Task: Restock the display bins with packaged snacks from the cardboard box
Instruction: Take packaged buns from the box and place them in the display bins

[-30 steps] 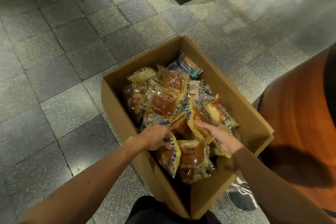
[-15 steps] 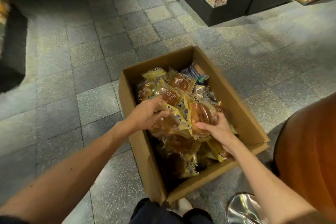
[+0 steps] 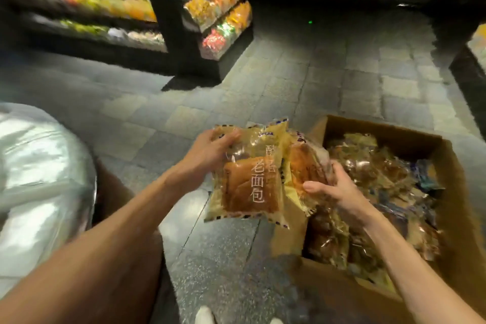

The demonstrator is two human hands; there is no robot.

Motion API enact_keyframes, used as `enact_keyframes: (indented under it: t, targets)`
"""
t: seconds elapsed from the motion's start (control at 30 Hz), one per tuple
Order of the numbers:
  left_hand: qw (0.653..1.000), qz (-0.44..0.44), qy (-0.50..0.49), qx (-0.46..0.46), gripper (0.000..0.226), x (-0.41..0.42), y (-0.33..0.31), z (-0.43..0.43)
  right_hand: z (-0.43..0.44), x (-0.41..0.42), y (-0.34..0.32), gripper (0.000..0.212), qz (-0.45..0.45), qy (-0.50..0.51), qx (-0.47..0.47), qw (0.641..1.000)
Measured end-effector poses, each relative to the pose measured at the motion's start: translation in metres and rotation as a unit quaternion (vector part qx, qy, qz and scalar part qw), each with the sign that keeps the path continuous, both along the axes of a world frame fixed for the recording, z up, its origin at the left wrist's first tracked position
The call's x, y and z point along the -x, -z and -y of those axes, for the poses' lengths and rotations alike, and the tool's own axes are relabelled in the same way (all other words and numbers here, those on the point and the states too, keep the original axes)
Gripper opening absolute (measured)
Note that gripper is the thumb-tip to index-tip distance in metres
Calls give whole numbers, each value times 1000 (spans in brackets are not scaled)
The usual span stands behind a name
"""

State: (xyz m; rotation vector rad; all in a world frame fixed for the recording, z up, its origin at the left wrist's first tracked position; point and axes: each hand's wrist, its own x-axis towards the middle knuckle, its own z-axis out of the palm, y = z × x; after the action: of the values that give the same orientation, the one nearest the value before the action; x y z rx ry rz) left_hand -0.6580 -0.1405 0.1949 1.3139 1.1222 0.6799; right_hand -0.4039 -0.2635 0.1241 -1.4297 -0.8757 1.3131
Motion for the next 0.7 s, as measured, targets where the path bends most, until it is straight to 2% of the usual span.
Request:
enact_keyframes:
  t: [0.1, 0.2, 0.3, 0.33, 0.43, 0.5, 0.57, 0.7]
  targets:
    - [988, 45, -147, 29, 22, 94, -13, 29, -25, 82, -23, 109, 14, -90, -34, 995]
    - [959, 105, -251, 77, 41, 191, -17, 73, -37, 173, -37, 120, 13, -173, -53, 983]
    - [933, 180, -291, 110, 70, 285, -14, 134, -34, 271, -41, 127, 13, -262, -70, 962]
    - [928, 193, -301, 105, 73, 314, -14, 156, -29, 307, -43, 127, 17, -287, -75, 955]
    - [899, 185, -389, 77, 48, 402, -10, 222, -8, 415, -43, 114, 29, -360, -84, 929]
    - [861, 182, -468, 78, 25, 458, -2, 261, 11, 483, -41, 102, 38, -408, -104, 906]
    - [819, 192, -533, 92, 24, 511, 5, 300, 26, 545, -38, 99, 47, -444, -127, 886]
    - [771, 159, -608, 106, 22, 594, 10, 361, 52, 646, -32, 106, 71, -513, -161, 840]
